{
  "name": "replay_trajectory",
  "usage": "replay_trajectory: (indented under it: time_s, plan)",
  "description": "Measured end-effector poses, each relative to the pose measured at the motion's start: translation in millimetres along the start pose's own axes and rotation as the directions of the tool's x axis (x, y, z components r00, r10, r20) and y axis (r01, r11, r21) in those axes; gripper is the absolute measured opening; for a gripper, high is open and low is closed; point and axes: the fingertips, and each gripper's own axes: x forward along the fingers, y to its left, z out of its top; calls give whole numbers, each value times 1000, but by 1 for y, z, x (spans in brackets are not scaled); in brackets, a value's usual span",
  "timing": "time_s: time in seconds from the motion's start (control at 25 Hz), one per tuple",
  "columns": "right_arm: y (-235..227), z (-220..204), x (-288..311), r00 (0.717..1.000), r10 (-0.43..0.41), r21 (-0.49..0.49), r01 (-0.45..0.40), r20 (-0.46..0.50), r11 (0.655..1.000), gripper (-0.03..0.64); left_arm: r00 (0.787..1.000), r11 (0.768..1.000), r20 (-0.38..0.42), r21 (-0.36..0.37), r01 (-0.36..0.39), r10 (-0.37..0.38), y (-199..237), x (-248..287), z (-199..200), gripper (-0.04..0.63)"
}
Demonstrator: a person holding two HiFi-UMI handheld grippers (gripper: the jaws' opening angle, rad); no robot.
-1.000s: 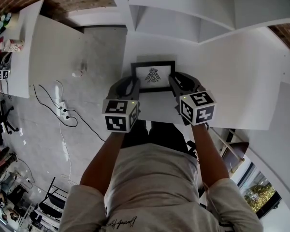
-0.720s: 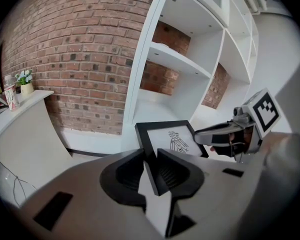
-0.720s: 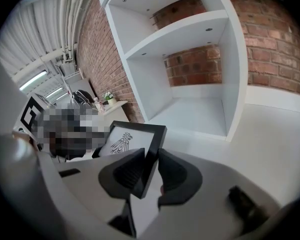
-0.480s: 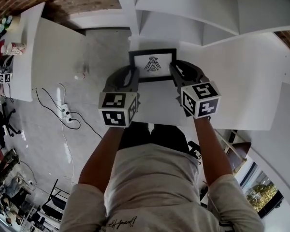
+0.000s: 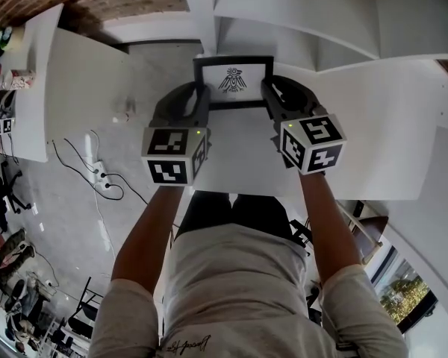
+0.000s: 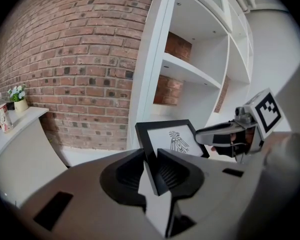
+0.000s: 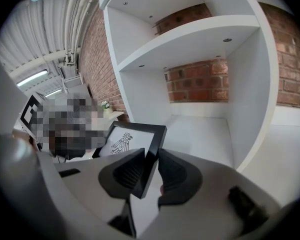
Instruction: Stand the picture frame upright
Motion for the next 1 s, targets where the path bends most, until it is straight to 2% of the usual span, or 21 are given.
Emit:
replay_trajectory:
  time_s: [0.4, 1.0]
  plan:
    - [-4, 11, 22, 1000, -9, -6, 9, 20, 1000, 95, 1000, 1000, 15, 22, 1, -2, 19, 14, 11, 91]
    - [-16, 4, 35, 999, -32, 13, 32, 4, 999, 94, 1000, 1000, -6, 13, 8, -8, 22, 34, 2, 89]
